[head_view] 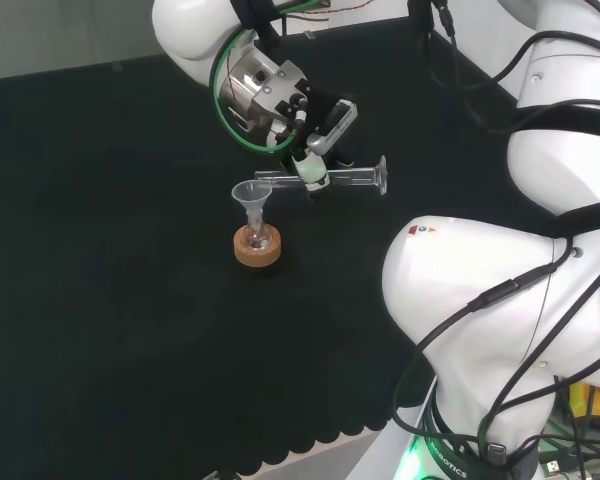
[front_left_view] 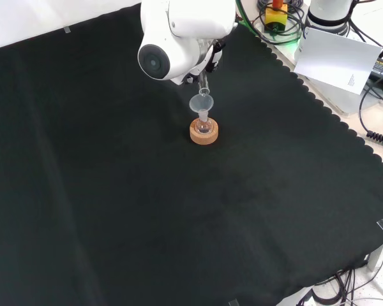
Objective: Pour the water from the graduated cylinder into the round-bottom flask.
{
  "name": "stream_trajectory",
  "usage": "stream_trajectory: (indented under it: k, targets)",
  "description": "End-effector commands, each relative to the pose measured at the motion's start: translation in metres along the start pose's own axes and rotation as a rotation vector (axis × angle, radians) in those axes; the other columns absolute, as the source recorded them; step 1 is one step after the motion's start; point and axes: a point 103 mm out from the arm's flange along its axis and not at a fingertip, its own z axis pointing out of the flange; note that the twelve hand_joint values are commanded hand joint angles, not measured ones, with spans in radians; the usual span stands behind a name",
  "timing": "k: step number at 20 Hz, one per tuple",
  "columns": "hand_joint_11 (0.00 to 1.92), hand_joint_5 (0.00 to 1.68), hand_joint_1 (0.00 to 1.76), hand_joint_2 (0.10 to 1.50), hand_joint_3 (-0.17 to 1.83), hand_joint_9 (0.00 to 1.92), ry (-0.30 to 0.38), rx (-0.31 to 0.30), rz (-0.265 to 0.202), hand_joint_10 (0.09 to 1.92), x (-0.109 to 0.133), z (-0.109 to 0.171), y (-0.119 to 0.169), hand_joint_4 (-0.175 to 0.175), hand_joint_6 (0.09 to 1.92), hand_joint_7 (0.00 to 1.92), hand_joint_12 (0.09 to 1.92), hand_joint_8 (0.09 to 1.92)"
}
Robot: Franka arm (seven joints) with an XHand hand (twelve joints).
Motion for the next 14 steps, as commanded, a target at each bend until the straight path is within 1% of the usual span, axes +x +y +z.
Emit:
stream_trajectory:
  k: [1, 3, 4, 5, 6, 8, 9, 11, 14]
  targets:
    - [1.25, 1.1, 1.25, 1.07, 0.0, 1.44, -0.022, 0.013, 0.024, 0.09, -0.0007, 0.0007, -0.0019, -0.006, 0.93, 1.08, 0.72, 0.78]
    - [1.25, 1.1, 1.25, 1.07, 0.0, 1.44, -0.029, 0.02, 0.029, 0.09, 0.0019, -0.0012, -0.0027, -0.006, 0.93, 1.08, 0.72, 0.78]
    - [1.25, 1.07, 1.25, 1.08, 0.0, 1.44, -0.032, 0.026, 0.032, 0.09, 0.0027, -0.0021, -0.0031, -0.067, 0.93, 1.07, 0.72, 0.83]
    - [1.25, 1.08, 1.25, 1.08, 0.0, 1.44, -0.032, 0.028, 0.032, 0.09, 0.0031, -0.0029, -0.0035, -0.055, 0.93, 1.07, 0.72, 0.82]
    - [1.25, 1.06, 1.26, 1.08, 0.0, 1.44, -0.032, 0.027, 0.031, 0.09, 0.0041, -0.004, -0.0037, -0.097, 0.93, 1.07, 0.72, 0.85]
    - [1.25, 1.08, 1.25, 1.08, 0.0, 1.44, -0.039, 0.03, 0.034, 0.09, 0.0044, -0.0055, -0.0038, -0.043, 0.94, 1.07, 0.72, 0.81]
    - [1.25, 1.09, 1.25, 1.07, 0.0, 1.44, -0.044, 0.033, 0.037, 0.09, 0.0046, -0.0062, -0.0037, -0.025, 0.94, 1.08, 0.72, 0.8]
    - [1.25, 1.1, 1.25, 1.07, 0.0, 1.44, -0.057, 0.04, 0.044, 0.09, 0.0054, -0.0075, -0.0036, -0.01, 0.93, 1.08, 0.72, 0.79]
    - [1.25, 1.1, 1.25, 1.07, 0.0, 1.44, -0.07, 0.052, 0.053, 0.09, 0.0068, -0.0086, -0.0039, -0.006, 0.93, 1.08, 0.72, 0.78]
